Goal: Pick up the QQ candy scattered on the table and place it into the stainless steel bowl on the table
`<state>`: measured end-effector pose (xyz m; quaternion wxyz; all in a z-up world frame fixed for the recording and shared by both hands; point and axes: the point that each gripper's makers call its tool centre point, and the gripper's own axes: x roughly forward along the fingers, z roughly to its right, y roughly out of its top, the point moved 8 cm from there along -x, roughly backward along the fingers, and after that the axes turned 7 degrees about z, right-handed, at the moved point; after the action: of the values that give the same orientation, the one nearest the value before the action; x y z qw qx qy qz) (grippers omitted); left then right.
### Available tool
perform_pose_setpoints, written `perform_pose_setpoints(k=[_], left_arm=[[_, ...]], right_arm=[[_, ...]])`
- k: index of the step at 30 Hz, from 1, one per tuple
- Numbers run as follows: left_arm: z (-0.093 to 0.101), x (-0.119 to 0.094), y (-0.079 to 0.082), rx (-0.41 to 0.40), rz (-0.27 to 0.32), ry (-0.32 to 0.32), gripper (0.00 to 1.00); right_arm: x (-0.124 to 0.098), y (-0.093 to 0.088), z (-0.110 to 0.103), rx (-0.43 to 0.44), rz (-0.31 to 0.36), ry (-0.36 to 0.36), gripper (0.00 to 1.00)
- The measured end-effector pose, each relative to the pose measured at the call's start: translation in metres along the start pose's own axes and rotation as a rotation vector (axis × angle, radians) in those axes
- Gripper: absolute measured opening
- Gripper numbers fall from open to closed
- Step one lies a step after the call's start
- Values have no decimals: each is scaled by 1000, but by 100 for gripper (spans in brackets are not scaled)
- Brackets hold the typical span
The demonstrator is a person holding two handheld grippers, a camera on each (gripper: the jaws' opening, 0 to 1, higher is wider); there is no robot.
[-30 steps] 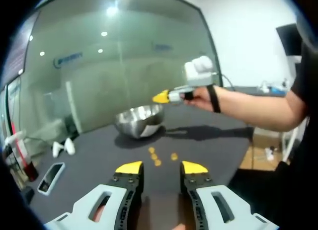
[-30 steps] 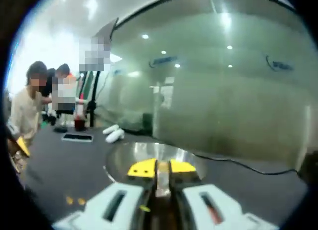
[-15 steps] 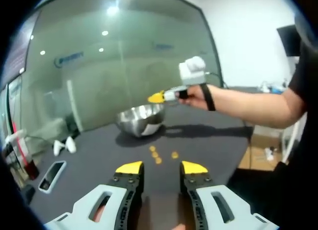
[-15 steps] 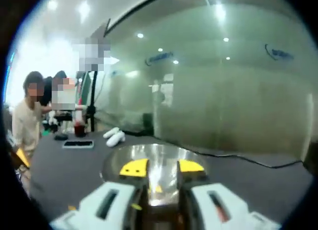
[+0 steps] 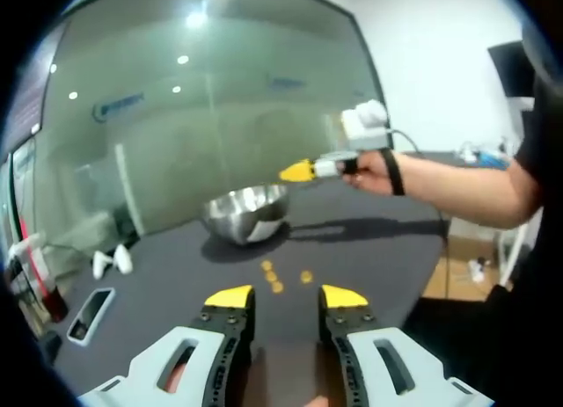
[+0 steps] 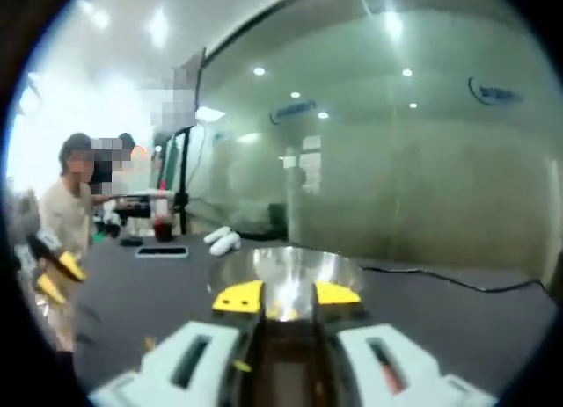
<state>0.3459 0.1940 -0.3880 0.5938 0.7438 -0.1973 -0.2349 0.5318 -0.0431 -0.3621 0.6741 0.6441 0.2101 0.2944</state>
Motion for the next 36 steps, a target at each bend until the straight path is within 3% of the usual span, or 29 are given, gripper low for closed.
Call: perform_pose_setpoints(k=[5, 8, 16, 18, 20, 22, 26, 28, 30, 36], left_arm=[[7, -1, 6, 47, 37, -59, 31], [16, -1, 10, 92, 59, -97, 32], [10, 3, 7, 74, 50, -73, 34], [10, 2, 8, 68, 56, -75, 34], [12, 0, 11, 69, 73, -87, 34], [12, 0, 11, 69, 77, -91, 34], [12, 0, 5, 80, 51, -85, 34], [12, 0, 4, 77, 47, -83, 34], [12, 0, 4, 75, 49, -82, 34], [13, -3, 2, 77, 41, -84, 34]], right_arm=[[-30, -11, -10, -30, -1, 103, 21], [-48, -20, -12, -25, -20, 110, 21], [-74, -34, -22, -22, -62, 240, 21], [-77, -37, -23, -82, -61, 253, 21], [-82, -41, -31, -117, -77, 316, 21], [-83, -44, -40, -80, -83, 378, 20], [-78, -51, -56, -135, -130, 441, 20], [-73, -53, -60, -136, -142, 448, 20], [-70, -53, -64, -85, -140, 464, 20], [-54, -54, -83, -111, -166, 501, 20]])
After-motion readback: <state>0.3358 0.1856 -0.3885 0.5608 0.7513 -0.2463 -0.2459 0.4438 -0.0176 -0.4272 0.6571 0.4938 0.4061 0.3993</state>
